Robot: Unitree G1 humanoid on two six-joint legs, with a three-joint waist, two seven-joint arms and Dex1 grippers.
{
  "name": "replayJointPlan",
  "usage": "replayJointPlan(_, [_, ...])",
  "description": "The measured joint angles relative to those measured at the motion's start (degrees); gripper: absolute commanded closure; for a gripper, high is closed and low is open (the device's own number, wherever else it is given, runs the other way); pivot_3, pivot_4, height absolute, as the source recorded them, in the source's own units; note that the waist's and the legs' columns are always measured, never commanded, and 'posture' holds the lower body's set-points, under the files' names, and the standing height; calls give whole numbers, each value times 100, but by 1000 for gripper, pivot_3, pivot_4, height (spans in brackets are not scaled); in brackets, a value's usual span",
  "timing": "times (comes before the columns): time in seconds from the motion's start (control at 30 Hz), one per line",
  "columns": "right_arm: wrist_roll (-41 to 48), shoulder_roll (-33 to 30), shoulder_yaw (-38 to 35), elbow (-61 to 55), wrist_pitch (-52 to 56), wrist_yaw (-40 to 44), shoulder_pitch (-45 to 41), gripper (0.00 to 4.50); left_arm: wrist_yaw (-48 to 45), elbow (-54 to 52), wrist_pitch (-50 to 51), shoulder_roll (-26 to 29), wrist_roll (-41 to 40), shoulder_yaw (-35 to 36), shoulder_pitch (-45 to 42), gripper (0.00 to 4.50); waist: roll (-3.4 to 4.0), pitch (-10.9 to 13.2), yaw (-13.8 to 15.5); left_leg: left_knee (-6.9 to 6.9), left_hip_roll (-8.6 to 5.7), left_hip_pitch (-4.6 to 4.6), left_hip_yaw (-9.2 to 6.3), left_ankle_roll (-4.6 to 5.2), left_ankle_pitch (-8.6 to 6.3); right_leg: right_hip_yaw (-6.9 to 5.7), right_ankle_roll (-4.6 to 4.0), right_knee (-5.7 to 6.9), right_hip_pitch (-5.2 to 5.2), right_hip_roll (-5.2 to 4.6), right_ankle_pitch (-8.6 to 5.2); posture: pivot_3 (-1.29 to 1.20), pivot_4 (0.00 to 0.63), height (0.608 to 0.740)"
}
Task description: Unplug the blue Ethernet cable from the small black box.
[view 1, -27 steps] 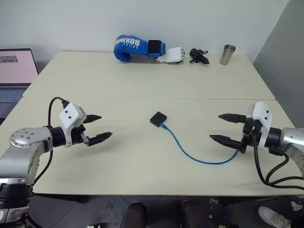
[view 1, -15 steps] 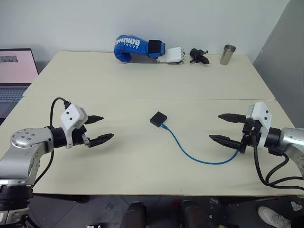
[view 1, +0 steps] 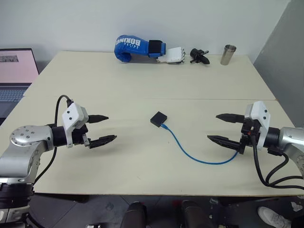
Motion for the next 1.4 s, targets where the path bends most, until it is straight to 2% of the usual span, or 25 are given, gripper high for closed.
replayJointPlan(0.17, [-142, 485, 386, -109, 101, -503, -147, 14, -80, 4, -57, -29, 39, -251, -120, 0, 0, 0, -20, 0, 3, 2, 1, 0, 0, 2, 0, 4, -2, 4, 0, 0, 150, 740])
replayJointPlan(0.33, [-1160, 1505, 1507, 271, 47, -1582, -481, 14, -224, 11, -118, -141, 62, -560, -224, 0, 0, 0, -20, 4, 0, -3, 1, 0, 0, 4, 0, 19, -13, 4, 0, 0, 150, 740])
replayJointPlan(0.47, [-1772, 2255, 2138, 856, -131, -2068, -869, 14, -307, 41, -209, -143, 120, -668, -356, 0, 0, 0, -17, 5, -1, -6, 5, 0, 0, 6, -1, 26, -21, 4, 0, 0, 150, 740])
replayJointPlan(0.67, [-2467, 2985, 2759, 2334, -770, -2180, -1462, 14, -359, 160, -312, -179, 186, -767, -475, 0, 1, 0, -19, 6, -1, -7, 4, 0, 0, 4, -2, 29, -24, 4, 1, 0, 150, 740])
replayJointPlan(0.8, [-2785, 3333, 2873, 3414, -1301, -2103, -1935, 14, -377, 181, -347, -224, 249, -822, -496, 0, 1, 0, -20, 6, -1, -8, 4, 0, 0, 4, -2, 32, -26, 4, 1, 0, 150, 740])
replayJointPlan(0.93, [-2948, 3496, 2873, 4010, -1682, -1967, -2144, 14, -358, 178, -354, -229, 257, -828, -488, 0, 1, 0, -18, 6, 0, -8, 5, 0, 0, 5, -2, 32, -26, 4, 1, 0, 150, 740])
replayJointPlan(0.97, [-2960, 3516, 2870, 4087, -1744, -1928, -2165, 389, -344, 177, -354, -229, 257, -827, -484, 0, 1, 0, -18, 6, 0, -8, 5, 0, 0, 5, -2, 32, -26, 4, 1, 0, 150, 740])
replayJointPlan(1.4, [-3094, 3764, 2851, 4338, -1955, -1788, -2198, 3397, -301, 158, -348, -232, 254, -828, -438, 0, 1, 1, -20, 6, 1, -6, 4, 0, 0, 4, -2, 36, -26, 4, 1, 0, 150, 740])
